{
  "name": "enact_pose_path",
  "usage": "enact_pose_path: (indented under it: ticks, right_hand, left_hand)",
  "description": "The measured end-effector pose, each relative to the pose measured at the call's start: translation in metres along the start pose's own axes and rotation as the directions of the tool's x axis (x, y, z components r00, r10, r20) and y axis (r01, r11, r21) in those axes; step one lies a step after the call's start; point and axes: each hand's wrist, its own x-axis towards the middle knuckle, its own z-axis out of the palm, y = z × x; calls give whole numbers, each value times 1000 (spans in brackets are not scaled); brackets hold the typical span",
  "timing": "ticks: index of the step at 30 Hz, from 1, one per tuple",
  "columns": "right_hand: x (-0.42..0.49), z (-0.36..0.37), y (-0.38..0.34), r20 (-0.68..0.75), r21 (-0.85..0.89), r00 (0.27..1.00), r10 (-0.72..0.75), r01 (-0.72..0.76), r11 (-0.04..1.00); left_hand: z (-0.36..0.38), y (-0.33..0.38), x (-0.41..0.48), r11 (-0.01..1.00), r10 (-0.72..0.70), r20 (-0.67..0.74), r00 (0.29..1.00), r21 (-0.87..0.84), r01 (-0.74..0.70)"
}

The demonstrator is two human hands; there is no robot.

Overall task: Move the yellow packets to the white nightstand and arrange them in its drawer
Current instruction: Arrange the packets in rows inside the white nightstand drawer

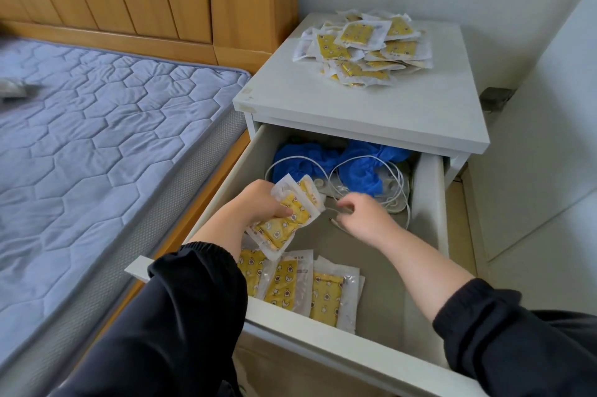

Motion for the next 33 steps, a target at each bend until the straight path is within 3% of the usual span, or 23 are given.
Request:
enact_pose_path:
  ticks: [1,3,7,13,18,24,26,33]
  right_hand:
    - [-1,-8,1,-111,146,993,-36,52,988]
    - [-7,-15,-2,-164,292,983,-87,132,947]
    - [-7,-10,-5,-15,289,989,-148,146,946]
    - [-6,-9,-6,-125,339,987,-97,134,931]
    - [-2,-11,-5,-282,435,958,50,81,897]
    - [2,-9,-2,-329,552,920,214,3,834]
    - [2,-9,-2,-326,571,918,224,3,821]
    - [2,-11,1,-301,571,932,201,8,821]
  left_hand:
    - [-1,1,-1,1000,20,26,999,-18,-20]
    - [-1,5,-4,997,75,80,994,-41,-72]
    - [1,12,-9,982,187,131,974,-59,-180]
    - [3,15,-11,957,235,93,967,-194,-214]
    - [2,14,-12,937,233,234,944,-315,-152]
    - [6,15,-13,878,153,337,929,-477,29]
    - [6,16,-13,858,142,320,937,-512,44]
    - [3,13,-12,925,221,92,971,-337,-178]
